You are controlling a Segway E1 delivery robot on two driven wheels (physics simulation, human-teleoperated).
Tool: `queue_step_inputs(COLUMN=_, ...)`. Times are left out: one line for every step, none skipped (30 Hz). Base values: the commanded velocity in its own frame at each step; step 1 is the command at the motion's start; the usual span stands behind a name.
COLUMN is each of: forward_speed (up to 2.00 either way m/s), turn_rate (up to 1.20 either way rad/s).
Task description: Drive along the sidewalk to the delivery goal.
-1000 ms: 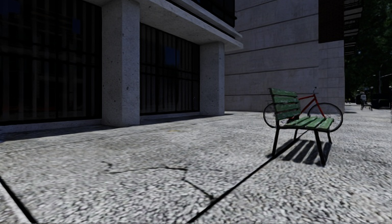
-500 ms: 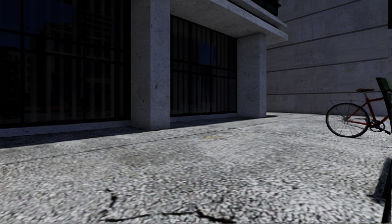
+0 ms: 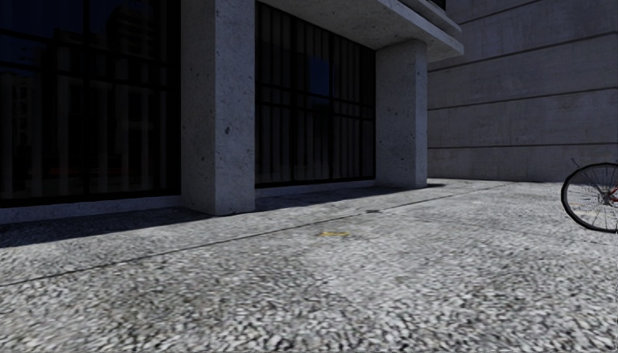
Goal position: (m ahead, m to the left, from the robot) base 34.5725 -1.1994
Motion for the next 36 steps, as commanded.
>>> queue_step_inputs(forward_speed=2.00, turn_rate=-0.34)
queue_step_inputs(forward_speed=2.00, turn_rate=-0.38)
queue_step_inputs(forward_speed=2.00, turn_rate=-0.38)
queue_step_inputs(forward_speed=2.00, turn_rate=-0.38)
queue_step_inputs(forward_speed=2.00, turn_rate=-0.39)
queue_step_inputs(forward_speed=2.00, turn_rate=-0.39)
queue_step_inputs(forward_speed=2.00, turn_rate=-0.39)
queue_step_inputs(forward_speed=2.00, turn_rate=-0.39)
queue_step_inputs(forward_speed=2.00, turn_rate=-0.39)
queue_step_inputs(forward_speed=2.00, turn_rate=-0.39)
queue_step_inputs(forward_speed=2.00, turn_rate=-0.39)
queue_step_inputs(forward_speed=2.00, turn_rate=-0.40)
queue_step_inputs(forward_speed=2.00, turn_rate=-0.40)
queue_step_inputs(forward_speed=2.00, turn_rate=-0.40)
queue_step_inputs(forward_speed=2.00, turn_rate=-0.40)
queue_step_inputs(forward_speed=2.00, turn_rate=-0.40)
queue_step_inputs(forward_speed=2.00, turn_rate=-0.40)
queue_step_inputs(forward_speed=2.00, turn_rate=-0.40)
queue_step_inputs(forward_speed=2.00, turn_rate=-0.40)
queue_step_inputs(forward_speed=2.00, turn_rate=-0.42)
queue_step_inputs(forward_speed=2.00, turn_rate=-0.43)
queue_step_inputs(forward_speed=2.00, turn_rate=-0.44)
queue_step_inputs(forward_speed=2.00, turn_rate=-0.44)
queue_step_inputs(forward_speed=2.00, turn_rate=-0.44)
queue_step_inputs(forward_speed=2.00, turn_rate=-0.44)
queue_step_inputs(forward_speed=2.00, turn_rate=-0.44)
queue_step_inputs(forward_speed=2.00, turn_rate=-0.44)
queue_step_inputs(forward_speed=2.00, turn_rate=-0.44)
queue_step_inputs(forward_speed=2.00, turn_rate=-0.44)
queue_step_inputs(forward_speed=2.00, turn_rate=-0.44)
queue_step_inputs(forward_speed=2.00, turn_rate=-0.44)
queue_step_inputs(forward_speed=2.00, turn_rate=-0.44)
queue_step_inputs(forward_speed=2.00, turn_rate=-0.44)
queue_step_inputs(forward_speed=2.00, turn_rate=-0.44)
queue_step_inputs(forward_speed=2.00, turn_rate=-0.44)
queue_step_inputs(forward_speed=2.00, turn_rate=-0.44)
